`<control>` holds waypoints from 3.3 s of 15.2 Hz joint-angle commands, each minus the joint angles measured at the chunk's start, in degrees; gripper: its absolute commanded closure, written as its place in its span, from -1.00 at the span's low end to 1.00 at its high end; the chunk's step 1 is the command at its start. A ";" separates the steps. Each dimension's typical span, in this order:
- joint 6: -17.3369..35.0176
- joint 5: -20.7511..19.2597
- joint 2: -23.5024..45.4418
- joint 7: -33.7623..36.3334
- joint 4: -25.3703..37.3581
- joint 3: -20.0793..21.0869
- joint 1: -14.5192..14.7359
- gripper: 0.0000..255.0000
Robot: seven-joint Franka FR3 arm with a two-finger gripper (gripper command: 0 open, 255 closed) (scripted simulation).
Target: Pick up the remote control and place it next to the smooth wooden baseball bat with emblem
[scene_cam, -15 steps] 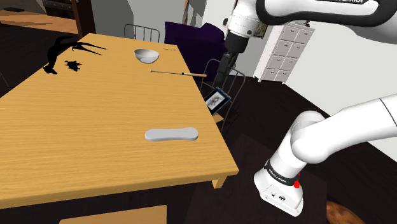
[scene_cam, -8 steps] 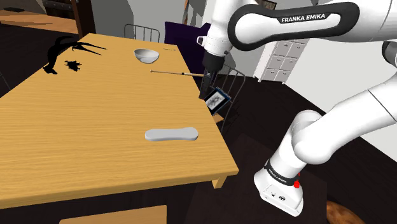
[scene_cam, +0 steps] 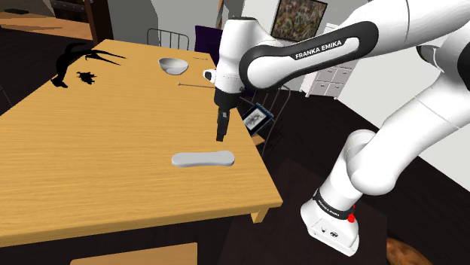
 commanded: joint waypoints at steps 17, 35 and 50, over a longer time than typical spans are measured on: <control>13.07 -4.08 13.91 -2.07 -0.69 3.42 2.45 -1.00; 9.87 -3.28 11.79 -2.71 0.46 3.34 2.49 1.00; -0.56 -1.97 6.86 -5.40 6.13 2.06 1.93 1.00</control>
